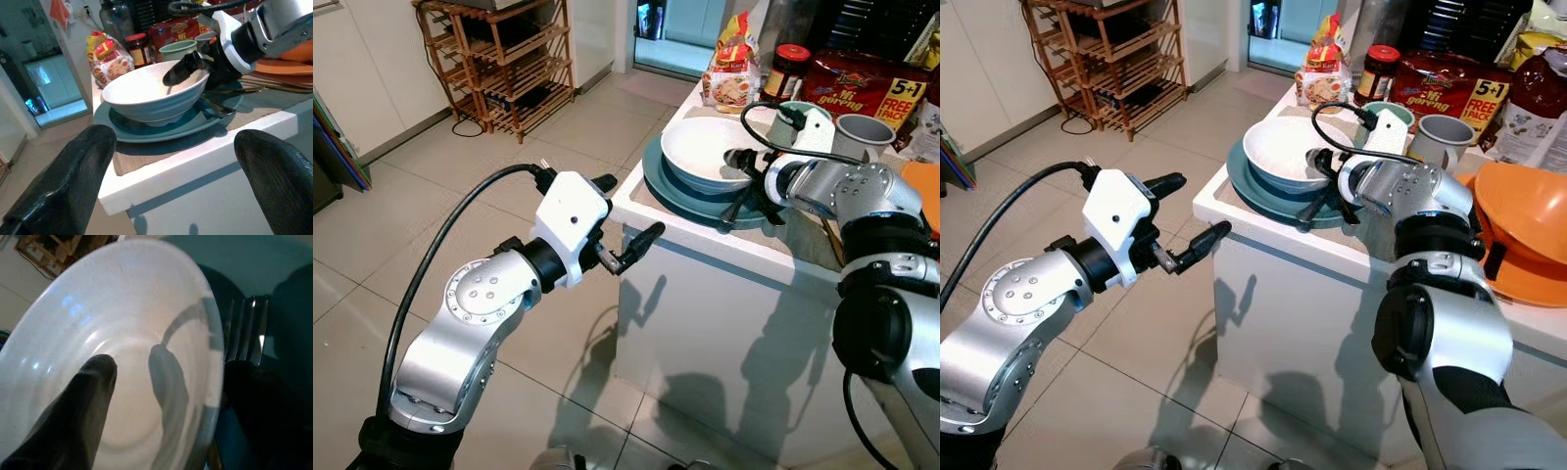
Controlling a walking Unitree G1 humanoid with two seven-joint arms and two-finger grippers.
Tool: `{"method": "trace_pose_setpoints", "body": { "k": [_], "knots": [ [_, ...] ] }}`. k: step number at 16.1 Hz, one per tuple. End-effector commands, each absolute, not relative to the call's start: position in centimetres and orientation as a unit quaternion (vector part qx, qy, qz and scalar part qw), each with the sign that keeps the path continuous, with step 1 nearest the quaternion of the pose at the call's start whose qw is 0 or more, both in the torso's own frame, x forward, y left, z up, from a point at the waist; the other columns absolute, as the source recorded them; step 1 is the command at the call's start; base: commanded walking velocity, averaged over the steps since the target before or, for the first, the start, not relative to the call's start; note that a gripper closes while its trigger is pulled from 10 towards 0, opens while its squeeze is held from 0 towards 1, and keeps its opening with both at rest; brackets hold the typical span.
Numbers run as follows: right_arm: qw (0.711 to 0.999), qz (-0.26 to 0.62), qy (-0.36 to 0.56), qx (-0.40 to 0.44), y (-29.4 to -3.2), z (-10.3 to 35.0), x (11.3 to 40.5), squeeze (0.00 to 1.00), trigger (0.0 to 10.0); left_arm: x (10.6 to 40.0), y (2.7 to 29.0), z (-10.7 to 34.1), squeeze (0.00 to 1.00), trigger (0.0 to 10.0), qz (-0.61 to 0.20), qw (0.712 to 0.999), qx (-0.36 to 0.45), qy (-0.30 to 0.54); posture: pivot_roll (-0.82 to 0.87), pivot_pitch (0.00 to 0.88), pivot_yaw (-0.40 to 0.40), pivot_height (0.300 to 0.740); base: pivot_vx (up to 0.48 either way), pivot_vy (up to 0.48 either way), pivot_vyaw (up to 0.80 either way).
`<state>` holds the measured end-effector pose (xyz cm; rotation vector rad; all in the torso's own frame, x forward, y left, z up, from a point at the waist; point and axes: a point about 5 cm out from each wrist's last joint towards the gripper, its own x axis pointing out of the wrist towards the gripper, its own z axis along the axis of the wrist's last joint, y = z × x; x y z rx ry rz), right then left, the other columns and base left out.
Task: Setting the table
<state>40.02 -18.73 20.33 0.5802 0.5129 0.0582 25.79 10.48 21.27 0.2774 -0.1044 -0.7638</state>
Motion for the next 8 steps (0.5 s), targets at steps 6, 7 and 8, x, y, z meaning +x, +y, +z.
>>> {"method": "trace_pose_setpoints", "body": {
  "k": [6, 7, 8],
  "knots": [
    [0.932, 0.034, 0.233, 0.276, -19.29, 21.52, 40.43, 0.00, 0.0, 25.59, 10.13, 21.37, 0.00, 10.0, -0.378, 0.913, 0.146, -0.051, 0.12, 0.000, -0.051, 0.740, 0.000, 0.000, 0.00],
    [0.931, 0.034, 0.235, 0.277, -19.30, 21.46, 40.43, 0.00, 0.0, 25.62, 10.09, 21.38, 0.00, 10.0, -0.378, 0.913, 0.146, -0.052, 0.12, 0.000, -0.052, 0.740, 0.000, 0.000, 0.00],
    [0.930, 0.035, 0.236, 0.279, -19.28, 21.45, 40.45, 0.00, 0.0, 25.67, 10.09, 21.39, 0.00, 10.0, -0.377, 0.913, 0.146, -0.052, 0.12, 0.000, -0.053, 0.740, 0.000, 0.000, 0.00]
  ]
}}
